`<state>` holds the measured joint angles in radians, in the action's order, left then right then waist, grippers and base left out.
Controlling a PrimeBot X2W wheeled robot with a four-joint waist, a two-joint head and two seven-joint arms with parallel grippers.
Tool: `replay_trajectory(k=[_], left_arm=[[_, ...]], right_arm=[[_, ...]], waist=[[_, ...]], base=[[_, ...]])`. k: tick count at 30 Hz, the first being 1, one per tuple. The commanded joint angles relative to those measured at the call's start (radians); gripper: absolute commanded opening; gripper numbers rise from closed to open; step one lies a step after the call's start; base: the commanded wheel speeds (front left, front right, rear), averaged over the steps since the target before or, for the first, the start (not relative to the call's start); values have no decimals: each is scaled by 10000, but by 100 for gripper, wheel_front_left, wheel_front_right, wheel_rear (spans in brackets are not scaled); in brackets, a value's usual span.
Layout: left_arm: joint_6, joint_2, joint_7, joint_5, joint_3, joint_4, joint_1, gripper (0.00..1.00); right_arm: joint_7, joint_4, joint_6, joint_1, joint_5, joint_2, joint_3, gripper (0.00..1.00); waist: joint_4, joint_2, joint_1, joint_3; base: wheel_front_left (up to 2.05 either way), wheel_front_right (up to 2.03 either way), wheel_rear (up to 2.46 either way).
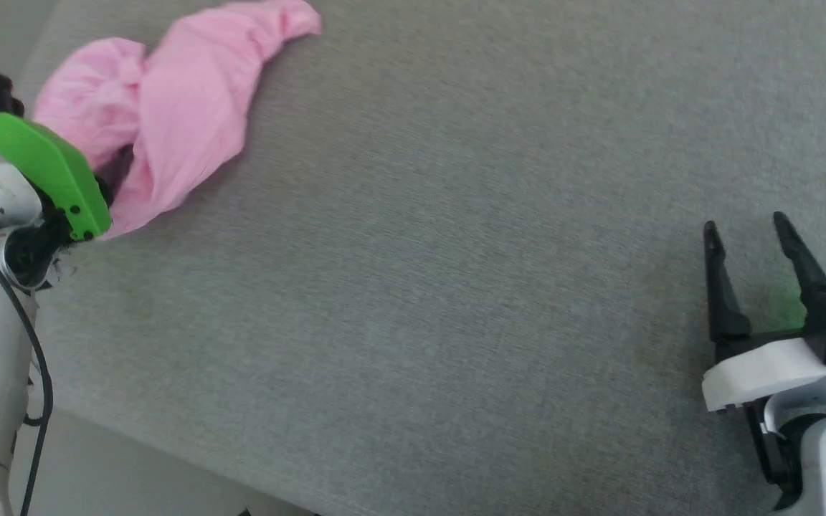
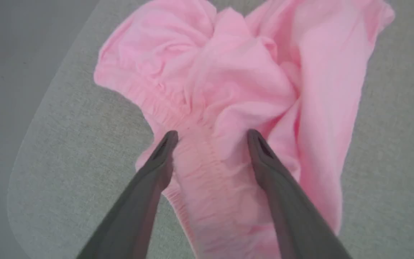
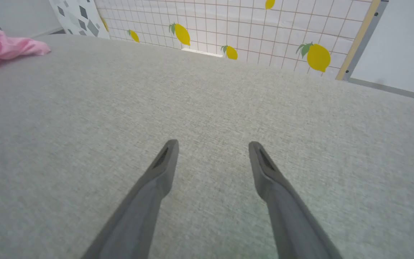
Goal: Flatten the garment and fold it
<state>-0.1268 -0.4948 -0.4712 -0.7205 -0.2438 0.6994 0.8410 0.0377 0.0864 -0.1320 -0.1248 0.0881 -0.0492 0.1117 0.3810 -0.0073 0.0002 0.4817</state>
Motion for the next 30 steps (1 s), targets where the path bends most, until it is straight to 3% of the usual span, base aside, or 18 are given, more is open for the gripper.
replay_trajectory(k=[1, 8, 9, 10, 20, 25, 30], left_arm=[[-37, 1, -113, -21, -67, 171, 164, 100], [-37, 768, -428, -569, -549, 934, -116, 100], [-37, 782, -94, -626, -546, 918, -118, 94], [-37, 705, 367, -516, -643, 865, -113, 2], [-38, -101, 4073, -52, -225, 320, 1113, 0], [-38, -274, 4593, -59, -936, -1409, 2126, 0], [-38, -112, 4253, -864, -2128, -3335, 2508, 0]], right_arm=[[-43, 172, 13, 88, 59, -10, 82, 100], [-247, 540, 13, 82, 172, -10, 189, 100], [-270, 562, 13, 45, 196, -10, 165, 100], [-281, 563, 13, 14, 226, -10, 109, 100], [65, -95, 13, -47, -76, -10, -98, 100], [473, -719, 13, -56, -548, -10, -188, 100], [970, -1406, 13, -76, -1055, -10, -338, 100]], waist=[[-684, 73, -2, 865], [-530, 73, -2, 1117], [-503, 73, -2, 1127], [-482, 73, -2, 1101], [-550, 73, -2, -53], [-1027, 73, -2, -990], [-1867, 73, -2, -1870]], base=[[0, 0, 0], [0, 0, 0], [0, 0, 0], [0, 0, 0], [0, 0, 0], [0, 0, 0], [0, 0, 0]])
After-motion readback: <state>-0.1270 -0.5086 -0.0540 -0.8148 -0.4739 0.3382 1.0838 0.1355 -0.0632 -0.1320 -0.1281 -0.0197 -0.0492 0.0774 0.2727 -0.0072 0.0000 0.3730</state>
